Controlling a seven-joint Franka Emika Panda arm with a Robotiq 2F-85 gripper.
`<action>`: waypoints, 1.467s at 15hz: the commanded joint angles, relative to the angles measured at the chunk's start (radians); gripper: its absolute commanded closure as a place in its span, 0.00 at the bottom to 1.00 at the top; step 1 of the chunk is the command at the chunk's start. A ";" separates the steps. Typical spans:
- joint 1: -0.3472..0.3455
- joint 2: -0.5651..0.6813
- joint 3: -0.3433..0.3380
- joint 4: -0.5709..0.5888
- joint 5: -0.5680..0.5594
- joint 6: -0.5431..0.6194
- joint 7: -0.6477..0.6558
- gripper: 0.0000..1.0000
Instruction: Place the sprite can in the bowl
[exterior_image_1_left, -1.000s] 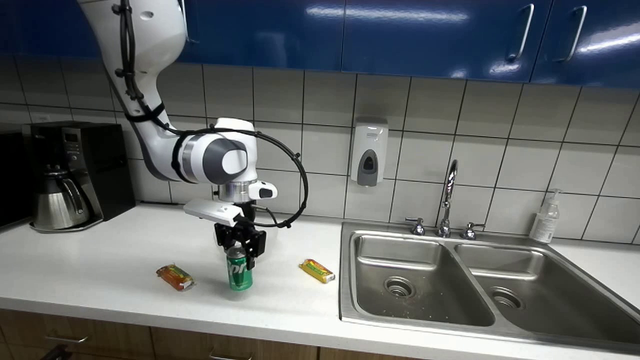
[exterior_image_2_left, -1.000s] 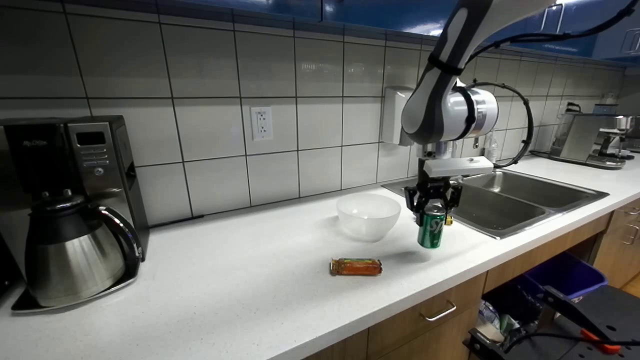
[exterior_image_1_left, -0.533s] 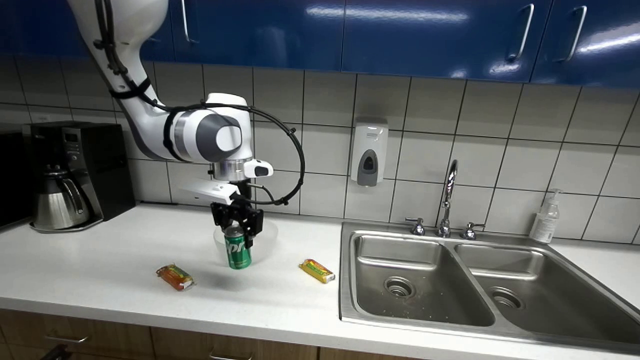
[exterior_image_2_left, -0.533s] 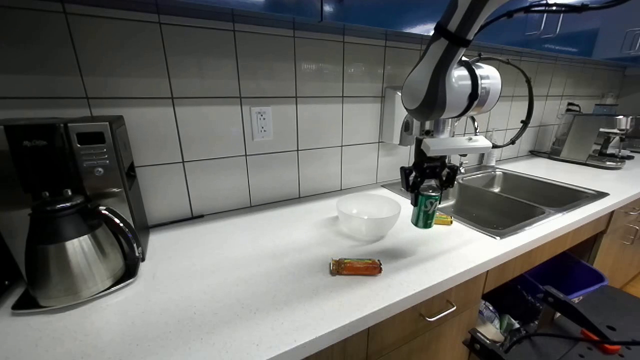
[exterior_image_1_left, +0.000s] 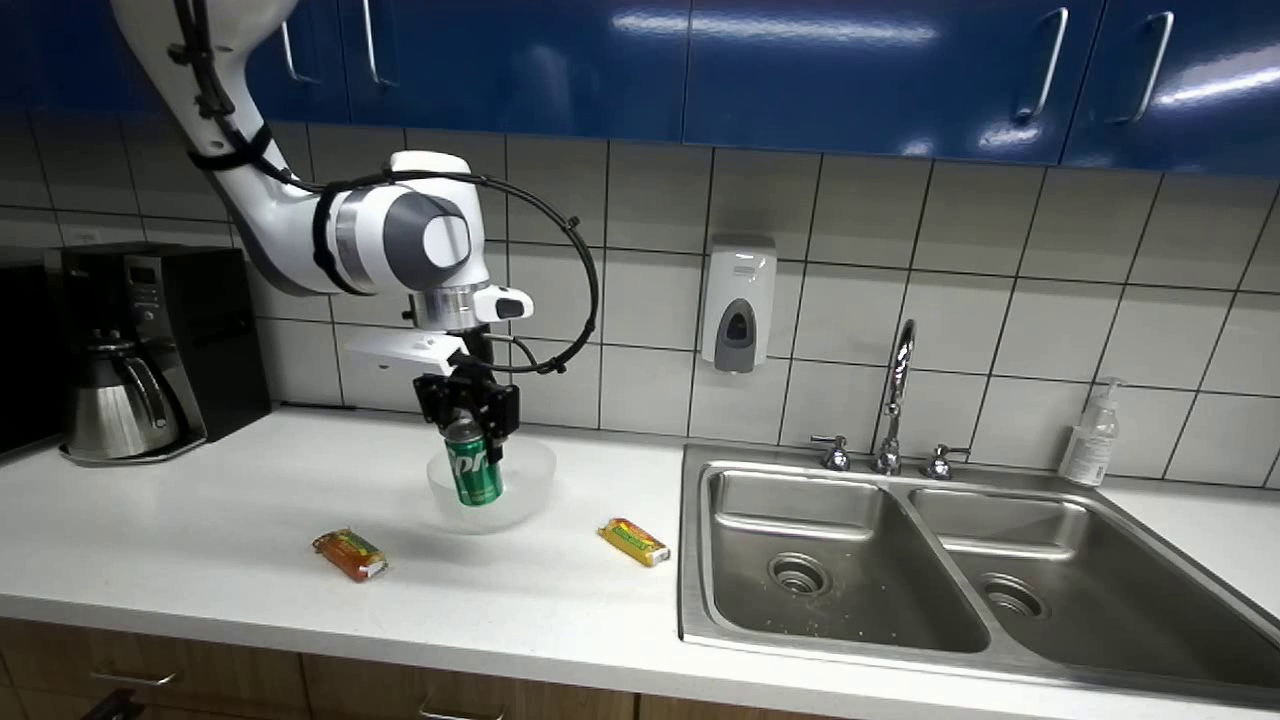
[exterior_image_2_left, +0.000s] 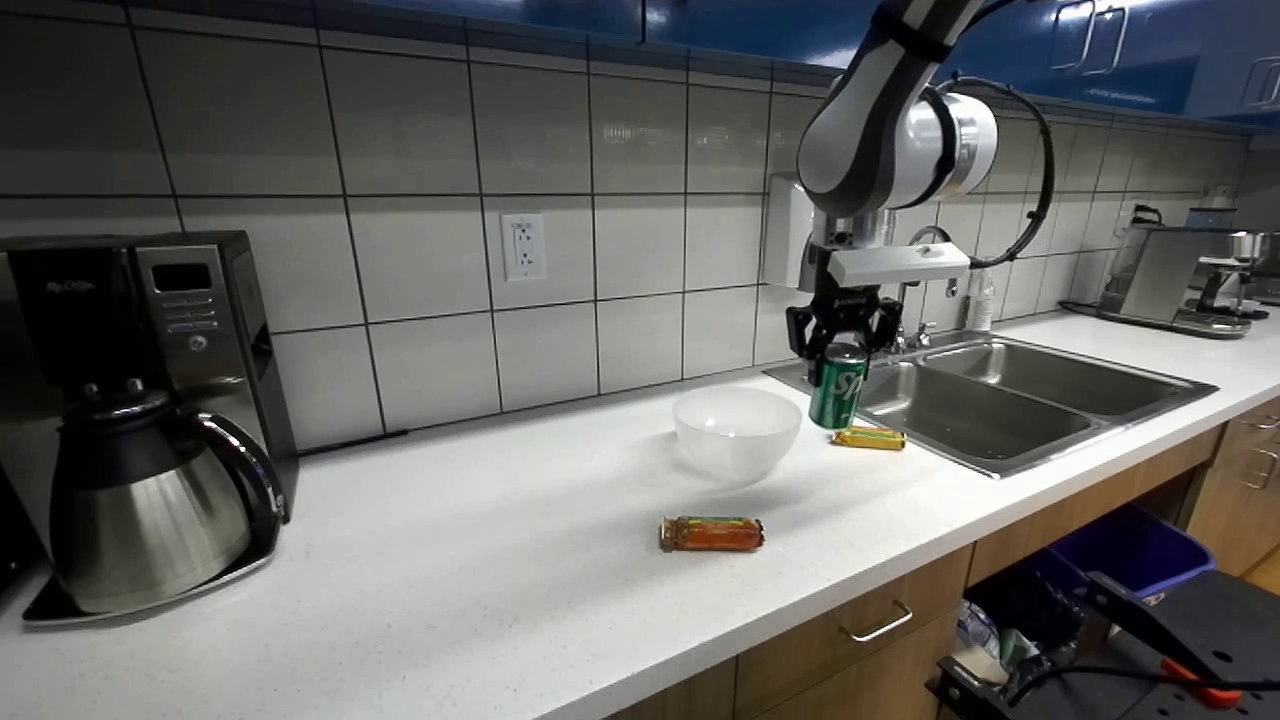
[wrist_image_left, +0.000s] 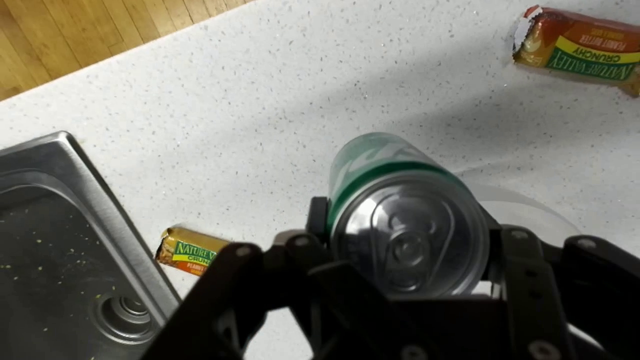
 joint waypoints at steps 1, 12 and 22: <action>0.017 -0.014 0.004 0.032 -0.048 -0.031 0.080 0.61; 0.083 0.163 -0.010 0.198 -0.071 0.005 0.263 0.61; 0.158 0.359 -0.073 0.389 -0.065 0.013 0.347 0.61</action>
